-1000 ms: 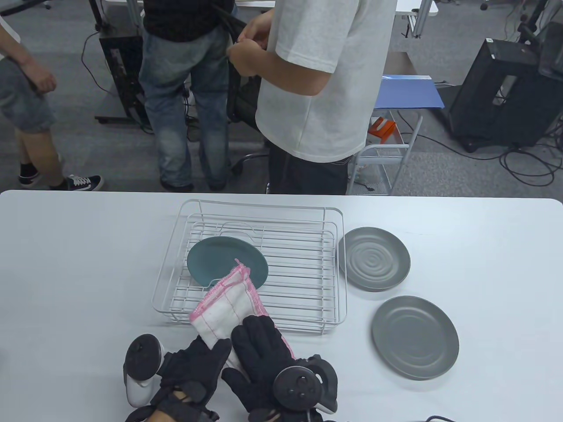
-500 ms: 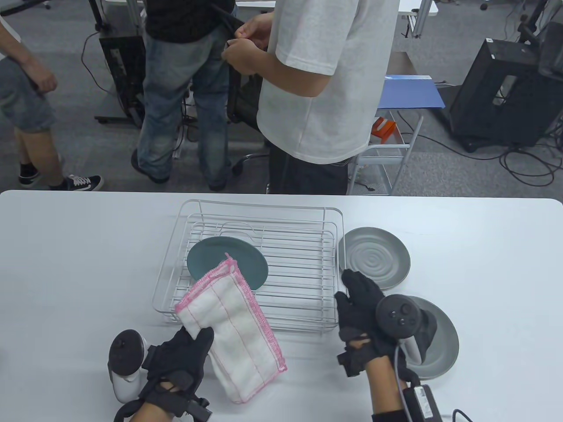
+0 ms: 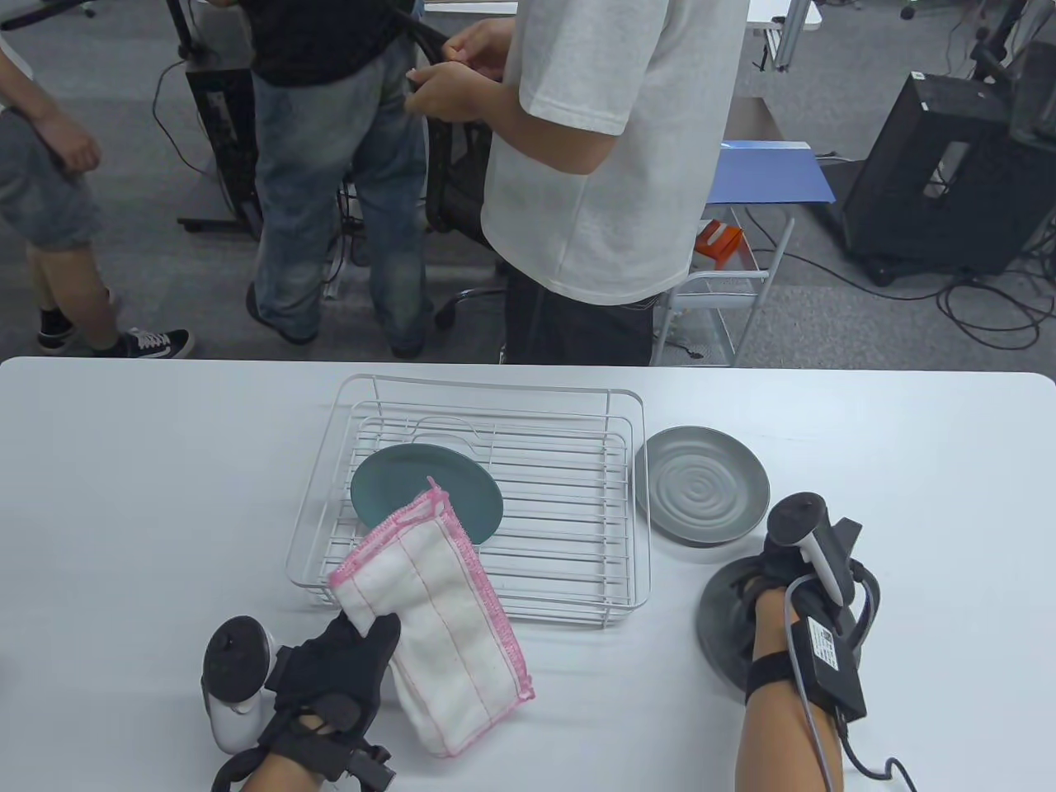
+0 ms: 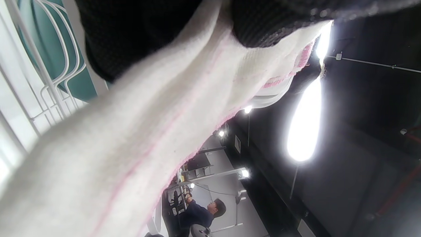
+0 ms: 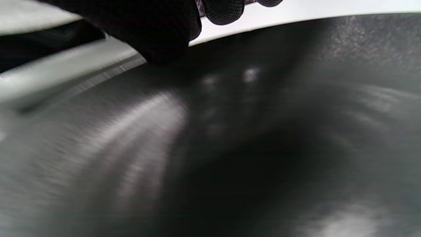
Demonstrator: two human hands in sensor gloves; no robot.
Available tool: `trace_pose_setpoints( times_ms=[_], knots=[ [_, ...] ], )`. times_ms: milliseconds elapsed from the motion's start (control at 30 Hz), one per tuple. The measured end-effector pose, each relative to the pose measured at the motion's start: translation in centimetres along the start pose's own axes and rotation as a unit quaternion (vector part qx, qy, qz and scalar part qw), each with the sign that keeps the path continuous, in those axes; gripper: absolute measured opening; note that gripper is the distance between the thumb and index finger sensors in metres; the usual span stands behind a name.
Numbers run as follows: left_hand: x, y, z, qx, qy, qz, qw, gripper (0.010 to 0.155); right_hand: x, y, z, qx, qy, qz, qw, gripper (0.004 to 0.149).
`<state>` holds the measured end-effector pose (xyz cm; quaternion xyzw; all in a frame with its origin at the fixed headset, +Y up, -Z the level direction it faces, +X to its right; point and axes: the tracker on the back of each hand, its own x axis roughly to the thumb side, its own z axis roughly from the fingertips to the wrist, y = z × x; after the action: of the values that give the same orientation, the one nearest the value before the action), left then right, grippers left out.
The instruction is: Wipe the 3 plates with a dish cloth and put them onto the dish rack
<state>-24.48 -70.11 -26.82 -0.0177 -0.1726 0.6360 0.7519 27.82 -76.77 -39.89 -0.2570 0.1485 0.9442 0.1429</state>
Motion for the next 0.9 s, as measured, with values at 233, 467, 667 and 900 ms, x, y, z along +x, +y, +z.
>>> trace_pose_setpoints(
  times_ms=[233, 467, 667, 900],
  knots=[
    [-0.1, -0.1, -0.1, -0.006, 0.002, -0.002, 1.0, 0.05, 0.4, 0.4, -1.6, 0.013, -0.008, 0.042, 0.999, 0.054],
    [-0.2, -0.2, -0.1, -0.008, 0.006, -0.001, 1.0, 0.05, -0.3, -0.8, -0.7, 0.022, -0.031, 0.044, 0.998, 0.045],
    [-0.4, 0.4, -0.1, 0.006, 0.006, 0.005, 1.0, 0.048, -0.3, -4.0, 2.6, 0.02, -0.078, 0.008, 0.997, 0.045],
    [0.1, 0.5, 0.2, 0.016, -0.007, 0.006, 1.0, 0.048, 0.4, -7.2, 8.2, 0.015, -0.154, -0.044, 0.987, 0.045]
  ],
)
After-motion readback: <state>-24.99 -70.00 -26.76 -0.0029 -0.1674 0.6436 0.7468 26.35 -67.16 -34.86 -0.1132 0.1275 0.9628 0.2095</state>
